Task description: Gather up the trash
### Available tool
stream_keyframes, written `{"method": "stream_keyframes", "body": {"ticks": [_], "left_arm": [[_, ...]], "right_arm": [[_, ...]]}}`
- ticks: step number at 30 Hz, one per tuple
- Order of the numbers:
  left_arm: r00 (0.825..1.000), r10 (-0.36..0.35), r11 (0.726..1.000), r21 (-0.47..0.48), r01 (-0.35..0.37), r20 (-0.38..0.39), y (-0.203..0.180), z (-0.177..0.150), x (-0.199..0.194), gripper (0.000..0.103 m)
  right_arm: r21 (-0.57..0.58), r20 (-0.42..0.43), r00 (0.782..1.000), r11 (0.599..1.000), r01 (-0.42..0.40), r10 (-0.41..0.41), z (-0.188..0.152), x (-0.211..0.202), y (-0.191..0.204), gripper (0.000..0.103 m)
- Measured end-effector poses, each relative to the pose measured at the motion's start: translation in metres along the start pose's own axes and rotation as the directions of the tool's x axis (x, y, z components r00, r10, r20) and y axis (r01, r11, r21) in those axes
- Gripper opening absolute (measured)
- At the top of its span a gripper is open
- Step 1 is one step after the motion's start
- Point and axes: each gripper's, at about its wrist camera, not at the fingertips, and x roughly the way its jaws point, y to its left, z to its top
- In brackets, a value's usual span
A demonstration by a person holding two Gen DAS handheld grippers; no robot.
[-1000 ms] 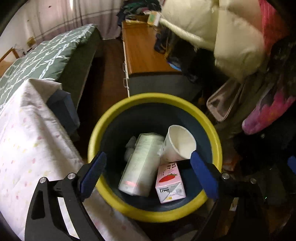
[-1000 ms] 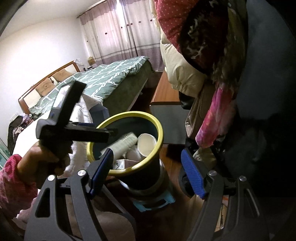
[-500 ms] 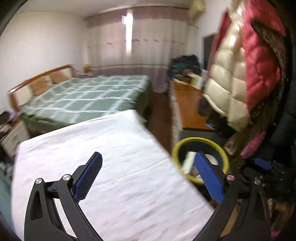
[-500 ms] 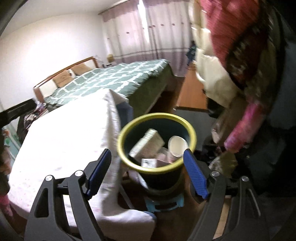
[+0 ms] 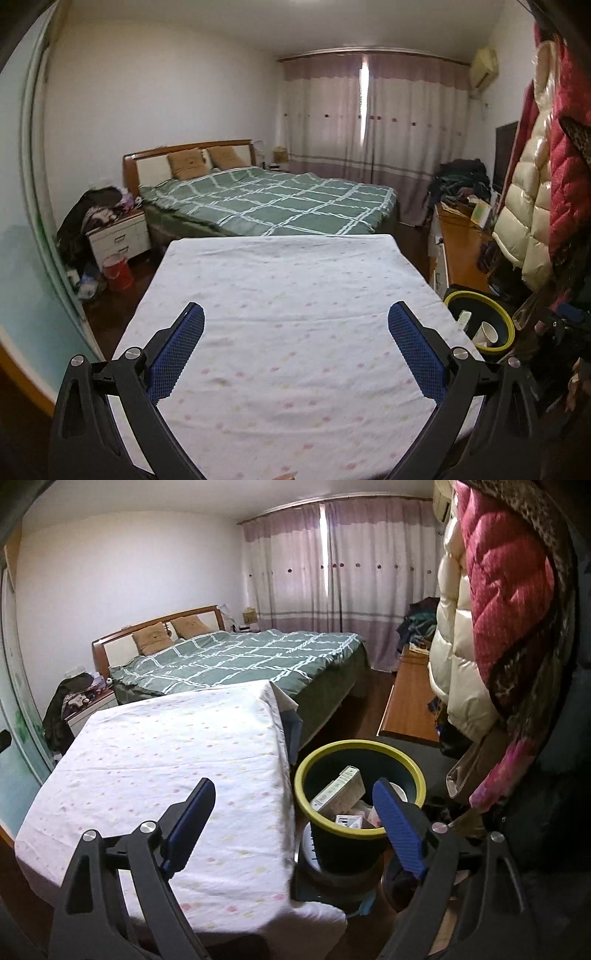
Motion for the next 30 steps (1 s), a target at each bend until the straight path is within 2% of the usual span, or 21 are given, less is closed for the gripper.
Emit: {"method": "stream_keyframes", "body": {"ticks": [3,8,30], "left_arm": [[1.0,0.014,0.999,-0.029,-0.014,0.007,0.019,-0.009,-0.012,0.098],[0.999,0.025,0.999,-0.039,-0.025,0.02,0.028,-0.017,-0.026,0.098],[1.0,0.017,0.999,-0.028,-0.017,0.001,0.021,-0.013,-0.023,0.098]], "right_arm": [[-0.006,0.007,1.0,1.0,0.001,-0.001,-0.001,-0.008,0.006,0.083],[0.0,0.016,1.0,1.0,-0.005,0.005,-0.003,-0.015,0.011,0.084],[0.007,0.033,0.999,1.0,-0.015,0.014,-0.003,-0.021,0.012,0.084]]}}
